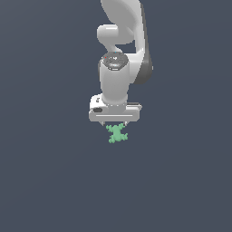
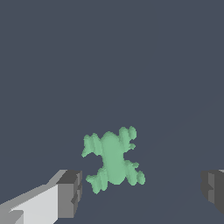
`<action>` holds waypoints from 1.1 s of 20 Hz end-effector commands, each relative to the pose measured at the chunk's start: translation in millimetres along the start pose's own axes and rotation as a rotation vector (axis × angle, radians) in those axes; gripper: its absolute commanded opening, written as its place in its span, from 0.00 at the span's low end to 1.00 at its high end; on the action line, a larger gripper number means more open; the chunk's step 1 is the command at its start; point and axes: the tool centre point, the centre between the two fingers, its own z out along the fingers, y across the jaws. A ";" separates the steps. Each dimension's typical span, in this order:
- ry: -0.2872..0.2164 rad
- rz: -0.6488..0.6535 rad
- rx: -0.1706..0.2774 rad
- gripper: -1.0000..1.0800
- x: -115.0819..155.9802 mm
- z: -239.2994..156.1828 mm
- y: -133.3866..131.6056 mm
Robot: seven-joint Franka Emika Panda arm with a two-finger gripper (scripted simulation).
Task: Pick up the object and move it to a goal position.
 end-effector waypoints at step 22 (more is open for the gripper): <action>-0.007 -0.164 0.017 0.96 -40.9 97.7 -16.2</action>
